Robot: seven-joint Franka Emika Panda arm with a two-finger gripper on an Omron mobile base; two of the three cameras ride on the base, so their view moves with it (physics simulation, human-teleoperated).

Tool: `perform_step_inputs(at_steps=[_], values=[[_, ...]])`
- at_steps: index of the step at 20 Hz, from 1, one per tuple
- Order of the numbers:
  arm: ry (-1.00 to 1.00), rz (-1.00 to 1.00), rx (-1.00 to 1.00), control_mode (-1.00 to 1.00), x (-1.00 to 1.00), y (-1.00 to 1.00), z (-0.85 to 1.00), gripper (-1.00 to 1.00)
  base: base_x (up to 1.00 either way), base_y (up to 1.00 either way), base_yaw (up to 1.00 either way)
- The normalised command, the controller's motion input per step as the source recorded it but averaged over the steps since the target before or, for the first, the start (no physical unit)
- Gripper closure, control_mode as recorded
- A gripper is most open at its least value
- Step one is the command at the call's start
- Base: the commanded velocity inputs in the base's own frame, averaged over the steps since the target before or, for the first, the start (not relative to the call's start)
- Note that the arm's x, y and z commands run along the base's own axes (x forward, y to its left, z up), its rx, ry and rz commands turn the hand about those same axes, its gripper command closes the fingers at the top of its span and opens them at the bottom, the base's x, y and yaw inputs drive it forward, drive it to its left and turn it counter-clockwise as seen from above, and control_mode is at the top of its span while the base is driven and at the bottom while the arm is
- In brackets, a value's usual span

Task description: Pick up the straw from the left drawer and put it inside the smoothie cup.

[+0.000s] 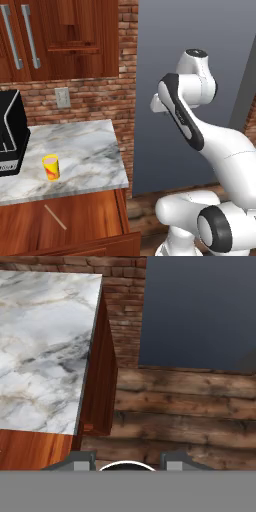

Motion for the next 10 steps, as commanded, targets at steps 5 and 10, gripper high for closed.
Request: perform_step_inputs(at_steps=[5, 10], values=[[-0.01, 0.04, -0.01, -1.00, -0.48, 0.19, -0.03, -1.00, 0.00, 0.00, 0.00], [0.01, 0.05, -0.12, -1.00, -0.96, 0.89, -0.54, -1.00, 0.00, 0.00, 0.00]])
